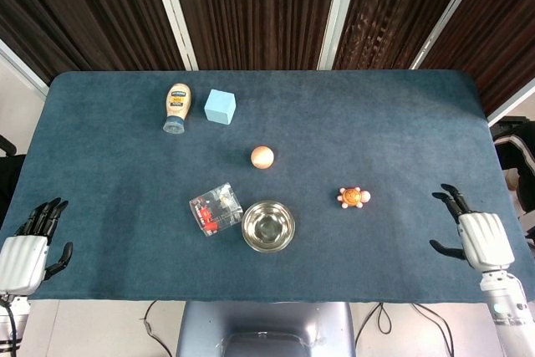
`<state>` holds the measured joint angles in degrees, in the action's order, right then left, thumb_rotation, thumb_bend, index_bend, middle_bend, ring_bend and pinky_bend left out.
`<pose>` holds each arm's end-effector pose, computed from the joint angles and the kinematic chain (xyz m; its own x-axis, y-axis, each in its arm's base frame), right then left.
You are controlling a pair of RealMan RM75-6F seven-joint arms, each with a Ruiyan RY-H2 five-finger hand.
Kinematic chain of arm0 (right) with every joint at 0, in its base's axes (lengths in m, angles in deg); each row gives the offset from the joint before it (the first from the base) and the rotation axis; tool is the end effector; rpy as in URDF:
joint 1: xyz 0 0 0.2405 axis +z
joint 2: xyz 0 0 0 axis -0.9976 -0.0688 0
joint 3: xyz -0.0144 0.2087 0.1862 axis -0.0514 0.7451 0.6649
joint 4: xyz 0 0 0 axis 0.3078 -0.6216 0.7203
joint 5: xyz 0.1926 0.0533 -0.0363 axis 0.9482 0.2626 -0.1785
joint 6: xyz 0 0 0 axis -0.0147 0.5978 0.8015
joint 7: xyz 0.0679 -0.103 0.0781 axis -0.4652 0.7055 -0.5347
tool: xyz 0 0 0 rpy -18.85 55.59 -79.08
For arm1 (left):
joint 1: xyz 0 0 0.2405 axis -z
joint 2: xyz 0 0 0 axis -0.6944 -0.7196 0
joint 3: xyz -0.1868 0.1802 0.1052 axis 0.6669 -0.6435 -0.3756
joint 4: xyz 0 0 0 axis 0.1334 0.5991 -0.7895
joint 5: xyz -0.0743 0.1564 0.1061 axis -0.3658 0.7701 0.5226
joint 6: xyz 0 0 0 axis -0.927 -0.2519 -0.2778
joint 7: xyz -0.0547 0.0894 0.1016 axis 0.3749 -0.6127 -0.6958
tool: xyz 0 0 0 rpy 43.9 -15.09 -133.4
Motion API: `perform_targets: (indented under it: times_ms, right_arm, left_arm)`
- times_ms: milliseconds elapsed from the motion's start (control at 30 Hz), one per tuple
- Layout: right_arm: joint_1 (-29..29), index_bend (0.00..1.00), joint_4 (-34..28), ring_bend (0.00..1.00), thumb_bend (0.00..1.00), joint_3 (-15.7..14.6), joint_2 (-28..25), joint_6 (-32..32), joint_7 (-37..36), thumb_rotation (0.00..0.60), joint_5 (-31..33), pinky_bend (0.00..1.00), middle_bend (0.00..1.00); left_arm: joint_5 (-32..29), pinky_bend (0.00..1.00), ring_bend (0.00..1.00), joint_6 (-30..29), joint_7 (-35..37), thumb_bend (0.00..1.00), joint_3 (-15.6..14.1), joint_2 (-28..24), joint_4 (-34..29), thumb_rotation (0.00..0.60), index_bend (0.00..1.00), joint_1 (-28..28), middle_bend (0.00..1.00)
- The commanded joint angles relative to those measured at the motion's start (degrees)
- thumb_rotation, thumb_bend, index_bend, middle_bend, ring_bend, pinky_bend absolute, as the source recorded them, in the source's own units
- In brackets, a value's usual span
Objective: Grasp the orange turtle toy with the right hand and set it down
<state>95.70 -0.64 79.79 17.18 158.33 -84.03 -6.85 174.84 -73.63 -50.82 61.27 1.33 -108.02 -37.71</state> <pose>-0.3285 -0.2206 0.1623 0.4253 -0.0564 0.9033 -0.9042 -0.0683 0.4215 -0.3282 0.1929 0.1554 0.4680 -0.0471 0.8825 0.8805 -0.0597 -0.4702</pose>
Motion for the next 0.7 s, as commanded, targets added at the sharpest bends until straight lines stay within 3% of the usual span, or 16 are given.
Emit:
perform_targets:
  times_ms: [33, 433, 700]
  right_arm:
    - [4.93, 0.41, 3.94, 0.81, 0.08, 2.42, 2.9, -5.15, 2.4, 0.6, 2.2, 0.87, 0.29]
    - [14.85, 0.49, 15.86, 0.87, 0.08, 4.11, 12.0, -20.27, -3.77, 0.6, 7.05, 0.92, 0.34]
    - [17.93, 0.52, 22.98, 0.87, 0.08, 4.92, 18.57, -23.01, -4.44, 0.6, 9.44, 0.93, 0.37]
  left_arm:
    - [-0.26, 0.35, 0.1, 0.38, 0.0, 0.43, -0.1, 0.12, 0.14, 0.6, 0.1, 0.04, 0.09]
    - [-0.73, 0.35, 0.1, 0.76, 0.47, 0.43, -0.39, -0.35, -0.16, 0.6, 0.13, -0.19, 0.09]
    - [-0.94, 0.35, 0.11, 0.87, 0.67, 0.43, -0.34, -0.26, -0.01, 0.6, 0.13, -0.18, 0.09]
